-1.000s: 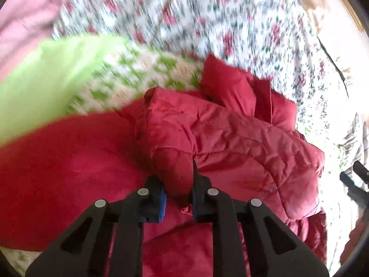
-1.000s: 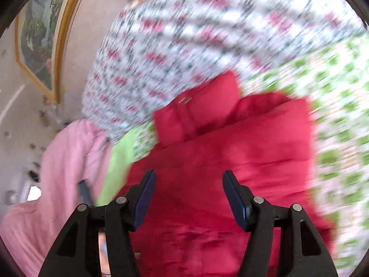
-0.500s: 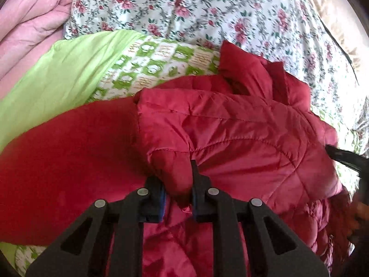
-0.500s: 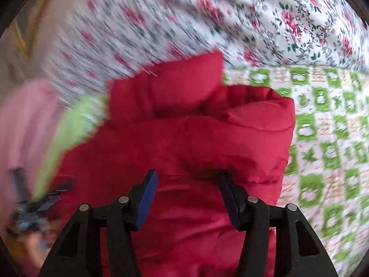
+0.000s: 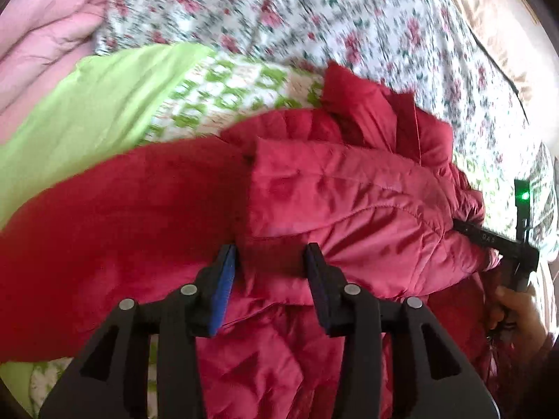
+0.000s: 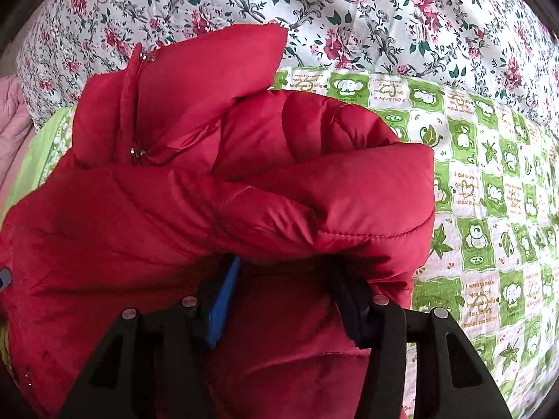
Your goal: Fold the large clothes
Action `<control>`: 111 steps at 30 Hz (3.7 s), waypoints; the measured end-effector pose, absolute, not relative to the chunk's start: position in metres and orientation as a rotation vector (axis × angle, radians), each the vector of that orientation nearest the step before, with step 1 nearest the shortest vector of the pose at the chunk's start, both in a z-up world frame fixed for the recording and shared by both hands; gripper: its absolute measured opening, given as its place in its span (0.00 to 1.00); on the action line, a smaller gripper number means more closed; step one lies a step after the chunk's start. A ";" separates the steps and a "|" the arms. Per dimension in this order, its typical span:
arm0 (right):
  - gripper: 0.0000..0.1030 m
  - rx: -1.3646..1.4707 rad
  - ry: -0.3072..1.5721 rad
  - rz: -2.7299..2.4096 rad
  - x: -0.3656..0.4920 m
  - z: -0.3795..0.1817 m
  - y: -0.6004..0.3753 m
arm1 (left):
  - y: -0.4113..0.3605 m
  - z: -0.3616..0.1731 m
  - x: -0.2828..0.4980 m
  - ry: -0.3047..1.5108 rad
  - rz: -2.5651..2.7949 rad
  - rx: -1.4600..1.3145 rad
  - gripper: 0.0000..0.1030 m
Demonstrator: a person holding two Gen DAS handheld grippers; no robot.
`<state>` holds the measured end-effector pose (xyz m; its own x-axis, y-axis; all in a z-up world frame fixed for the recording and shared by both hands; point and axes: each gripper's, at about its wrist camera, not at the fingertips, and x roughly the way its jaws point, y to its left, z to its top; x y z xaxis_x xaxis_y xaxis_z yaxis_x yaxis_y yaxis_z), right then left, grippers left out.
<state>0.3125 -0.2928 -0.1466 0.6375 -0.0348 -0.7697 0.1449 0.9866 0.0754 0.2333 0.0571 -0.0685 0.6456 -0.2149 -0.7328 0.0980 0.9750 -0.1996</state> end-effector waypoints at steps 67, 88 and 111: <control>0.63 0.199 0.835 0.128 0.188 -0.092 -0.197 | 0.153 -0.099 0.149 0.930 -0.073 -0.544 0.38; 0.63 0.189 0.829 0.185 0.189 -0.088 -0.172 | 0.291 -0.153 0.109 0.888 0.297 -1.004 0.38; 0.62 0.226 0.854 0.198 0.195 -0.103 -0.182 | 0.269 -0.063 0.156 0.610 0.241 -0.659 0.05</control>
